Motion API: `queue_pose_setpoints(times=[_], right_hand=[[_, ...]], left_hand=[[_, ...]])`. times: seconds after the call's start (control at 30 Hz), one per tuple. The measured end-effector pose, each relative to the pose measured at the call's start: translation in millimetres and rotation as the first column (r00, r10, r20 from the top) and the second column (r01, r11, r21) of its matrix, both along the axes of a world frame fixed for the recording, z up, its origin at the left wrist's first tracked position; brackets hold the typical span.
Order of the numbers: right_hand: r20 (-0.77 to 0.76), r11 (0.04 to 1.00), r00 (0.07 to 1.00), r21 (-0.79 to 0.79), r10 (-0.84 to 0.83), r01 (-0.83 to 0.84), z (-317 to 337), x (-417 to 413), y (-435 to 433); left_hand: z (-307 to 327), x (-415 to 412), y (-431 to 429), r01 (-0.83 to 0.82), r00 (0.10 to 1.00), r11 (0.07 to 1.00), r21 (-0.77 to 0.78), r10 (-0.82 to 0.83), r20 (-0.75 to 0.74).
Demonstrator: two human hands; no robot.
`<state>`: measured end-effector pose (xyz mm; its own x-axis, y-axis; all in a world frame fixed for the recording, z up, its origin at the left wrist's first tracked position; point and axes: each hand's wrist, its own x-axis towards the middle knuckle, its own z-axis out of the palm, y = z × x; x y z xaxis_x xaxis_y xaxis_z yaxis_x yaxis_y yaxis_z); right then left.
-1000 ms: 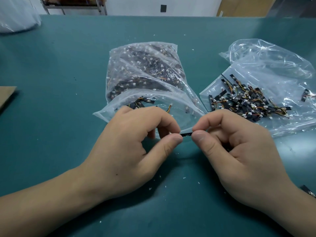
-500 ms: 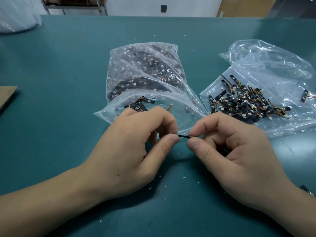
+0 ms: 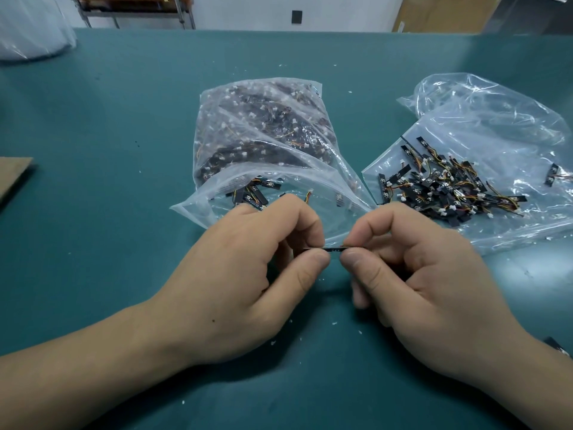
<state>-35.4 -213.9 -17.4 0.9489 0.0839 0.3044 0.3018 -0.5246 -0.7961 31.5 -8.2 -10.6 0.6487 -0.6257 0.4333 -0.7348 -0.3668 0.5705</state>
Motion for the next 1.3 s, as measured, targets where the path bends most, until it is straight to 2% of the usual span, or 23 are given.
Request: queue_pose_setpoints(times=[0.13,0.47,0.7,1.0,1.1,1.2,1.3], right_hand=[[-0.017,0.999,0.999,0.004,0.043,-0.043,-0.7,0.0,0.2],[-0.039,0.997,0.997,-0.029,0.066,-0.067,3.1,-1.6,1.4],[-0.005,0.997,0.999,-0.060,0.041,-0.042,1.2,-0.9,0.9],[-0.004,0.998,0.999,-0.018,0.054,-0.054,1.4,-1.3,-0.5],[0.042,1.000,0.999,0.008,0.027,-0.028,-0.2,-1.6,0.5],[0.077,0.997,0.997,0.072,-0.001,-0.004,-1.3,-1.7,2.3],[0.094,0.997,0.996,0.083,-0.006,-0.001,-1.1,-1.6,2.2]], left_hand=[[0.2,0.2,-0.2,0.011,1.000,1.000,-0.014,-0.010,0.030],[-0.1,0.0,0.4,0.016,1.000,1.000,0.002,-0.016,-0.002],[0.5,0.1,0.8,0.035,0.999,0.999,0.017,-0.035,-0.016],[0.8,-1.1,0.2,0.024,0.999,0.999,0.044,-0.025,0.034],[2.9,-1.4,0.5,0.011,1.000,1.000,0.022,-0.011,-0.011],[2.8,1.2,2.6,0.067,0.996,0.998,-0.009,-0.067,-0.066],[-0.1,2.8,1.4,0.059,0.997,0.998,0.020,-0.058,-0.043]])
